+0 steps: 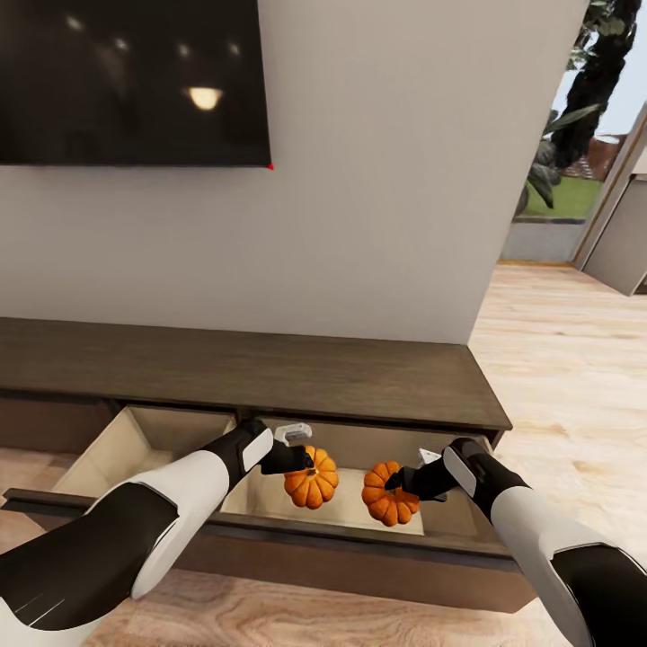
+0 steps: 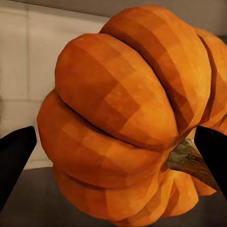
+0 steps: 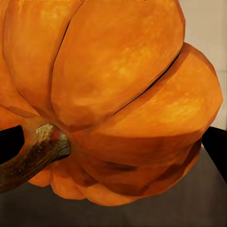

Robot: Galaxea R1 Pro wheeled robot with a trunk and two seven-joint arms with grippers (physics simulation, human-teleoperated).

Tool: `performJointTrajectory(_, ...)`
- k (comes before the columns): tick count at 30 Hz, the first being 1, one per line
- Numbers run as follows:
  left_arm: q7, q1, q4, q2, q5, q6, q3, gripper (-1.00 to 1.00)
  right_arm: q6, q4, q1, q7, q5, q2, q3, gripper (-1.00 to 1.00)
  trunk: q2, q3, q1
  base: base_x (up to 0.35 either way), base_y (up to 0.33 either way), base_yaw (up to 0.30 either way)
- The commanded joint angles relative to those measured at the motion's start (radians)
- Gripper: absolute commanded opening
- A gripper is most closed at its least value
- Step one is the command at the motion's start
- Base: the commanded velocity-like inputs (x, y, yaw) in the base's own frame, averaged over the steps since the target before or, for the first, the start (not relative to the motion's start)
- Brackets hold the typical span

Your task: Place each of the two pumpkins and all three candles from the living room inside a cabinet in the living room (use any cabinet), then make sure every cabinet is closed, and position the cauldron so it is next to a table in the living room.

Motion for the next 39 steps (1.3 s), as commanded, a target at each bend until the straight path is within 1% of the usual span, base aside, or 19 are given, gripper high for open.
performJointTrajectory(1, -0.003, 0.000, 0.000, 0.000, 0.001, 0.003, -0.006, -1.00, 0.003, -0.001, 0.000, 0.008, 0.003, -0.001, 0.005, -1.00, 0.000, -0.001, 0.000, 0.093, 0.000, 0.000)
performJointTrajectory(9, -0.004, 0.000, 0.000, 0.000, 0.001, 0.003, -0.006, -1.00, 0.003, -0.001, 0.000, 0.008, 0.003, -0.001, 0.007, -1.00, 0.000, -0.001, 0.000, 0.212, -0.045, 0.000)
performJointTrajectory(18, -0.003, -0.001, 0.000, 0.000, 0.001, 0.003, -0.006, -1.00, 0.003, 0.000, 0.000, 0.008, 0.003, -0.001, 0.006, -1.00, 0.000, -0.001, 0.000, 0.012, -0.008, 0.000)
performJointTrajectory(28, -0.003, 0.000, 0.000, 0.000, 0.001, 0.004, -0.006, -1.00, 0.003, -0.001, 0.000, 0.008, 0.004, -0.001, 0.007, -1.00, 0.000, -0.001, 0.000, 0.000, -0.234, 0.000)
performJointTrajectory(39, -0.003, -0.001, 0.000, 0.000, 0.001, 0.004, -0.006, -1.00, 0.003, 0.000, 0.000, 0.008, 0.004, 0.004, 0.007, -1.00, 0.000, -0.001, 0.000, -0.005, -0.015, 0.000)
